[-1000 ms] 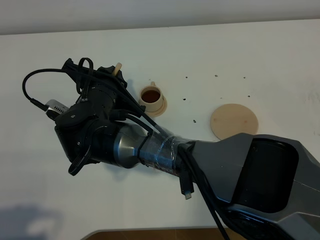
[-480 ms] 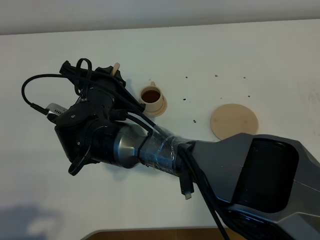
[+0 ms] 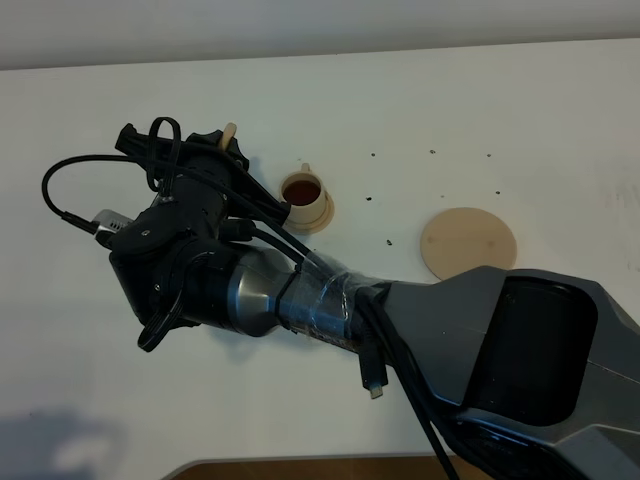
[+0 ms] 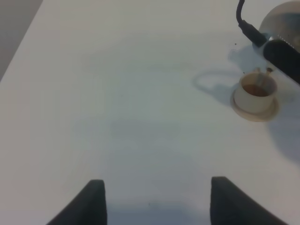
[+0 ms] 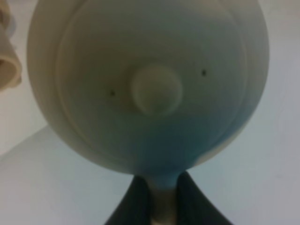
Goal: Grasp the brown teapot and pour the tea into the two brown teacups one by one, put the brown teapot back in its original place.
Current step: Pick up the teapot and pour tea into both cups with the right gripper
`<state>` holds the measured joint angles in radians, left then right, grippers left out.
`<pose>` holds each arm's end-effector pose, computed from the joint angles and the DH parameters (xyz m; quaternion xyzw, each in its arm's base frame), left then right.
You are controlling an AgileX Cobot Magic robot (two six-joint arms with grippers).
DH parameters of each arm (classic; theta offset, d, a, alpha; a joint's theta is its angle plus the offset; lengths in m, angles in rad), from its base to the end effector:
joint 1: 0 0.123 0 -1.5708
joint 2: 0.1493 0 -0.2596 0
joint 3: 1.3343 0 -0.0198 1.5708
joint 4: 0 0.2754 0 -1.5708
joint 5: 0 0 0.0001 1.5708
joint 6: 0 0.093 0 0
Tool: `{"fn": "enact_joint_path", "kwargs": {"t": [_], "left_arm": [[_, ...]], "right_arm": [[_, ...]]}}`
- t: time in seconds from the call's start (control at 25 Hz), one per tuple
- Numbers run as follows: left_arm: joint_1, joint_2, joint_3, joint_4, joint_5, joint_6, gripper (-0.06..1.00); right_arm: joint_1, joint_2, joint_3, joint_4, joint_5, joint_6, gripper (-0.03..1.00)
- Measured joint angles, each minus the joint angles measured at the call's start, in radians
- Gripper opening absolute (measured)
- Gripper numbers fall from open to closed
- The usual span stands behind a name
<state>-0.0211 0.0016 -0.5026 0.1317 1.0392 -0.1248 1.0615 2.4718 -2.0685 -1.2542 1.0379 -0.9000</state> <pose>0.0450 0.0096 0.2913 -0.0457 0.8442 0.0270 0.5333 0.3250 0.4258 0.1469 -0.8033 0.2471 -0.5259 0.1304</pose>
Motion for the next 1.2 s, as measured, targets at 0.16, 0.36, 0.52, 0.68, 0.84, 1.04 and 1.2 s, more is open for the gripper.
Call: {"fn": "enact_joint_path", "kwargs": {"t": [0.16,0.36,0.52,0.68,0.84,1.04,1.2], "left_arm": [[0.000,0.000,0.000,0.000,0.000,0.000,0.50],[0.000,0.000,0.000,0.000,0.000,0.000,0.50],[0.000,0.000,0.000,0.000,0.000,0.000,0.50],[0.000,0.000,0.000,0.000,0.000,0.000,0.50],[0.000,0.000,0.000,0.000,0.000,0.000,0.50],[0.000,0.000,0.000,0.000,0.000,0.000,0.50],[0.000,0.000,0.000,0.000,0.000,0.000,0.50]], "right_arm": [[0.000,0.000,0.000,-0.006,-0.007,-0.014,0.12],[0.000,0.000,0.000,-0.022,-0.028,-0.015,0.12],[0.000,0.000,0.000,-0.033,-0.034,-0.023,0.12],[0.000,0.000,0.000,-0.043,-0.038,-0.026,0.12],[0.000,0.000,0.000,-0.050,-0.048,-0.032,0.12],[0.000,0.000,0.000,-0.059,-0.051,-0.050,0.12],[0.000,0.000,0.000,-0.068,-0.053,-0.052,0.12]]}}
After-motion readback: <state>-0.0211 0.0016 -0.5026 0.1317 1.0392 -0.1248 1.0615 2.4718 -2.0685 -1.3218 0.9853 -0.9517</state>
